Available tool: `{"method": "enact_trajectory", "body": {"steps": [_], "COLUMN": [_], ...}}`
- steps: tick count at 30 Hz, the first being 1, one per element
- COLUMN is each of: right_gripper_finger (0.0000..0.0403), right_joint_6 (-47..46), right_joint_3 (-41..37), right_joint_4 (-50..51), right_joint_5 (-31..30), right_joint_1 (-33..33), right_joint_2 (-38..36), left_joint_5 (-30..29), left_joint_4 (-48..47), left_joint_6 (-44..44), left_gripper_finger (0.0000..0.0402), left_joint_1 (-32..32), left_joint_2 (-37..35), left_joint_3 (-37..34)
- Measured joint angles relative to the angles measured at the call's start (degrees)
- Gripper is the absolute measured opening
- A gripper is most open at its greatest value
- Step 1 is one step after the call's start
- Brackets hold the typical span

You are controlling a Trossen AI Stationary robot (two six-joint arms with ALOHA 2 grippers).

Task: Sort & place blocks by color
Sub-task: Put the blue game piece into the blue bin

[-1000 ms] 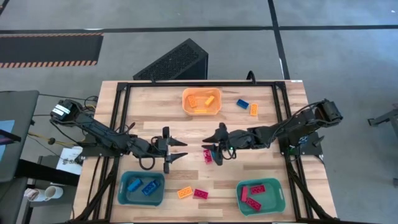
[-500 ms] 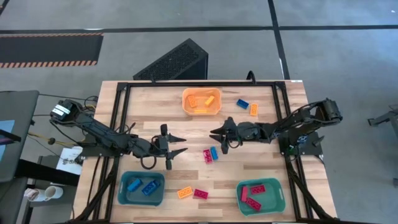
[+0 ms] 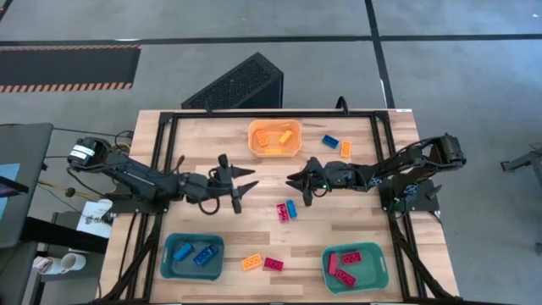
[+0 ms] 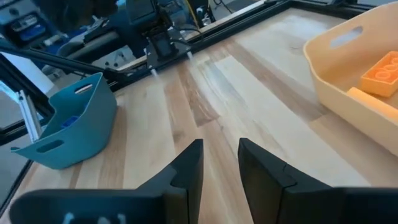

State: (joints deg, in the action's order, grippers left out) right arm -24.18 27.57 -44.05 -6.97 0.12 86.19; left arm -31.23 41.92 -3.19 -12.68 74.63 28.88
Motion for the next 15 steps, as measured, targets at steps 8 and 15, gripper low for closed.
{"method": "enact_trajectory", "body": {"steps": [8, 15], "right_gripper_finger": [0.0121, 0.012], "right_joint_6": [-2.4, -2.3], "right_joint_3": [0.0, 0.0], "right_joint_4": [0.3, 0.3], "right_joint_5": [4.2, 4.2], "right_joint_1": [1.5, 3.9], "right_joint_2": [-2.2, -4.5], "left_joint_5": [5.0, 5.5], "left_joint_4": [3.3, 2.8], "left_joint_6": [-0.1, -2.9], "left_gripper_finger": [0.0155, 0.0155], "left_joint_1": [1.6, 1.0], "left_joint_2": [0.0, 0.0], "left_joint_3": [0.8, 0.8]}}
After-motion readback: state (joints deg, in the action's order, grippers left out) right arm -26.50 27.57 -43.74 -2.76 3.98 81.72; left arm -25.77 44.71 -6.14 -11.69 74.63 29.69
